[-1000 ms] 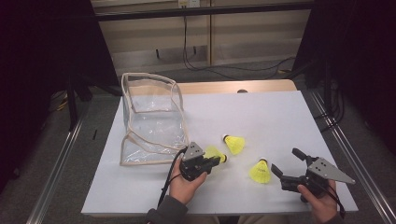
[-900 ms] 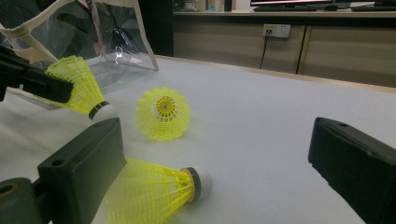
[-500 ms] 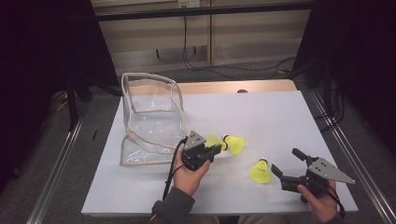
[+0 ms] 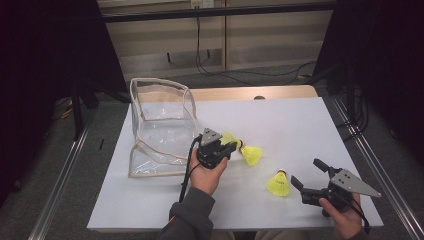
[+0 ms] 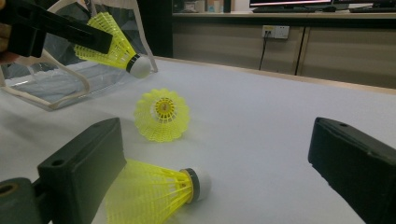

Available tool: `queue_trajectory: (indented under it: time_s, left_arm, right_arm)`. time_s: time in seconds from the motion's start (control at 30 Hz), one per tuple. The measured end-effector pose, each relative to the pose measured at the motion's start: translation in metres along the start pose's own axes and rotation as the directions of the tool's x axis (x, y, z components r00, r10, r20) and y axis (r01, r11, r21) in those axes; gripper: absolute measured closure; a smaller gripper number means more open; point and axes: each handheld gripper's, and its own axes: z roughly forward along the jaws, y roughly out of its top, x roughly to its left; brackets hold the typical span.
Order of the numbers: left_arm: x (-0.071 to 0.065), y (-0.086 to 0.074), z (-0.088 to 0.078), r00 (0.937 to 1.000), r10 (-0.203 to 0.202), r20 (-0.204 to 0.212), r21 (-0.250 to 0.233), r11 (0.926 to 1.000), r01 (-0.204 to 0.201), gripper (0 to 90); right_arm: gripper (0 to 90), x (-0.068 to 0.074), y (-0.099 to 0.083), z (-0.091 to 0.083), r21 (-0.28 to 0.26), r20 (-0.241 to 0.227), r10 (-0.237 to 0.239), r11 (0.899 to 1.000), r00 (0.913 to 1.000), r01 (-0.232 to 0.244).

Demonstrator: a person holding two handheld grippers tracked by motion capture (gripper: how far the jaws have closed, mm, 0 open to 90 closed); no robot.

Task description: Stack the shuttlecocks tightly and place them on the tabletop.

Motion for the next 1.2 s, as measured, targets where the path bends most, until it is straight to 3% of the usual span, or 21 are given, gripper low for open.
queue_trajectory:
  time_s: [0.23, 0.67, 1.2]
  left_arm:
    - [0.004, 0.003, 0.011, 0.9991, -0.031, -0.030, -0.007, 0.9995, 0.030, 88.8]
    - [0.006, 0.013, 0.025, 0.9968, -0.042, -0.069, -0.008, 0.9991, 0.042, 88.7]
    - [0.012, 0.016, 0.053, 0.9869, -0.059, -0.150, -0.003, 0.9982, 0.059, 88.4]
  right_arm:
    - [3.0, -0.001, 0.000, 0.000, -0.001, 0.000, 0.002, 1.000, 1.0000, -0.002]
    - [3.0, 0.000, 0.000, 0.000, 0.000, -0.004, 0.001, 1.000, 1.0000, -0.001]
    - [3.0, -0.001, 0.000, 0.000, 0.000, -0.010, 0.003, 1.000, 1.0000, -0.003]
